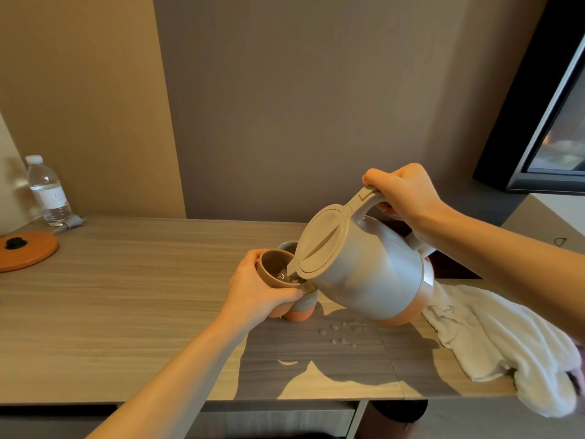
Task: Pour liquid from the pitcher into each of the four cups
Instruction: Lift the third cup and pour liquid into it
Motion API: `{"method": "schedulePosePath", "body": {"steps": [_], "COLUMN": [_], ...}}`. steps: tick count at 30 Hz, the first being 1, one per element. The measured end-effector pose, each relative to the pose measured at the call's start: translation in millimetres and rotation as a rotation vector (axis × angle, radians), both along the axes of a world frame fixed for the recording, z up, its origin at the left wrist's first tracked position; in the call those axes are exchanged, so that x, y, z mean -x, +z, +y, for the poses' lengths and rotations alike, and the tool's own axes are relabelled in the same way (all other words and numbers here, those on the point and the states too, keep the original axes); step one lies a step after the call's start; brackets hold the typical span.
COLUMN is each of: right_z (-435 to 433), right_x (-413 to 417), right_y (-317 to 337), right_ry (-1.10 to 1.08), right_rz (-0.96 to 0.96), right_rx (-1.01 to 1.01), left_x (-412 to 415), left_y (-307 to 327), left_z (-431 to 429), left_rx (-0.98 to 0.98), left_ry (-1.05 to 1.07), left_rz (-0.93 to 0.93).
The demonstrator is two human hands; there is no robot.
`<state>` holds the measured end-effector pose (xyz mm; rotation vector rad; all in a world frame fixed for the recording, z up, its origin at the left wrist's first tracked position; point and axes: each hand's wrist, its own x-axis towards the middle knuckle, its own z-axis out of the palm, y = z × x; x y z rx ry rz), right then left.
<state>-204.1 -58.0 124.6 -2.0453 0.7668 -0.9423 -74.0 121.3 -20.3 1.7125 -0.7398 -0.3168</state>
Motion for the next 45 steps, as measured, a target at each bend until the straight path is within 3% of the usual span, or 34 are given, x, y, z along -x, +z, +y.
{"method": "schedulePosePath", "body": {"steps": [15,45], "right_z": [-3.3,-6.3], "right_x": [-4.9,-12.8], "right_y": [6.9,11.7], "right_ry": [-0.015,-0.018], "right_rz": [-0.001,0.017], "right_rx": [0.012,0.062], "left_x": [6.6,0.5], "left_y": [9.2,4.6], "left_z": [-0.1,-6.9], "left_rx": [0.03,0.018], "left_ry": [-0.017,0.036], "left_rz": [0.097,0.097]}}
